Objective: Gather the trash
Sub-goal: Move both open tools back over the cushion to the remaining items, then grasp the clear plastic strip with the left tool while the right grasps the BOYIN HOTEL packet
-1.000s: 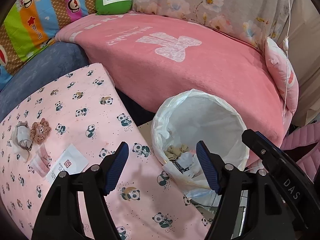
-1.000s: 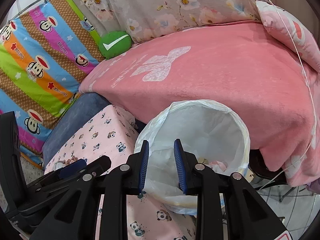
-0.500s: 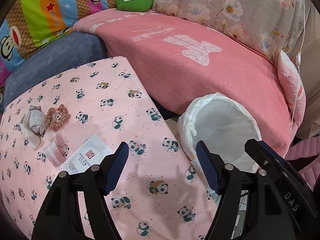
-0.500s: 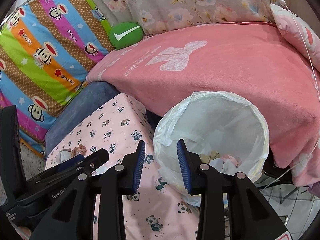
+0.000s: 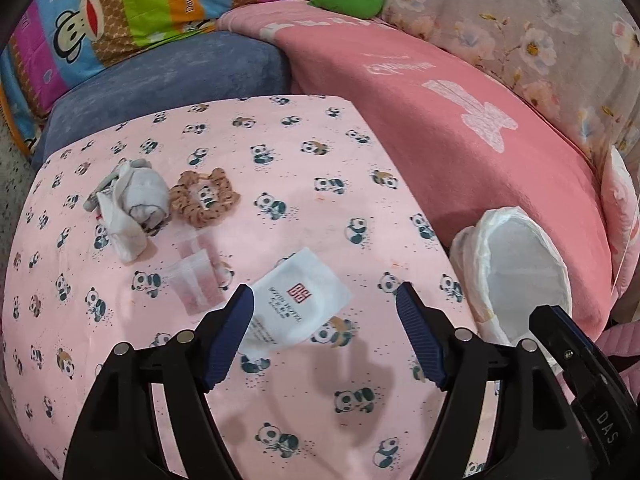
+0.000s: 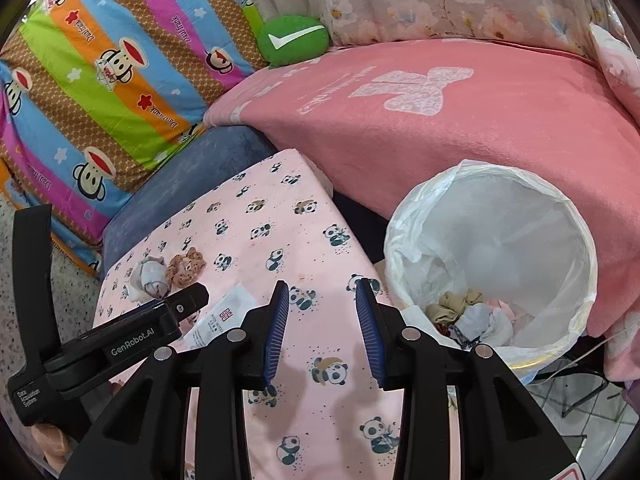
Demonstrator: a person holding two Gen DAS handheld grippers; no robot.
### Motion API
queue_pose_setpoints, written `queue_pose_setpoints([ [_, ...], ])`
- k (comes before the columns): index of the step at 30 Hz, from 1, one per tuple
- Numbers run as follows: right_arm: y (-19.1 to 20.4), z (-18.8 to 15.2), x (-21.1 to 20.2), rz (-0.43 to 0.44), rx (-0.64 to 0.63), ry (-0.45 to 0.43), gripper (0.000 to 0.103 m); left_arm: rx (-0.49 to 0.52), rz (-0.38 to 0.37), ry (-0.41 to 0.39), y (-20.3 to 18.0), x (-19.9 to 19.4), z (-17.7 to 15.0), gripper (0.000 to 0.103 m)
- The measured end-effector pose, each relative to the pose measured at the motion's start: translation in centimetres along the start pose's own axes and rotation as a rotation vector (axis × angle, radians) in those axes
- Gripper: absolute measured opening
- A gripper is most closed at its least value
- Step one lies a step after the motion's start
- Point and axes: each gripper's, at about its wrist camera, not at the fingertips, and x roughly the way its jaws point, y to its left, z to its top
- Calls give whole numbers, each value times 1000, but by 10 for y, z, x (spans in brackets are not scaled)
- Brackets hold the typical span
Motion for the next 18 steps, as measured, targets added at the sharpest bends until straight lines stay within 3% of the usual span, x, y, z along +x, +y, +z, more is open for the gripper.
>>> queue_pose_setpoints([
  [4,20,-7,11,13,-27,23,42,-53,31,12,31,6,0,72],
  [10,48,-18,33,33,-62,74,43,-125,55,45,70,20,1,73],
  [18,80,-32,65,49,-103,141,43,-165,57,93,99,44,2,72],
])
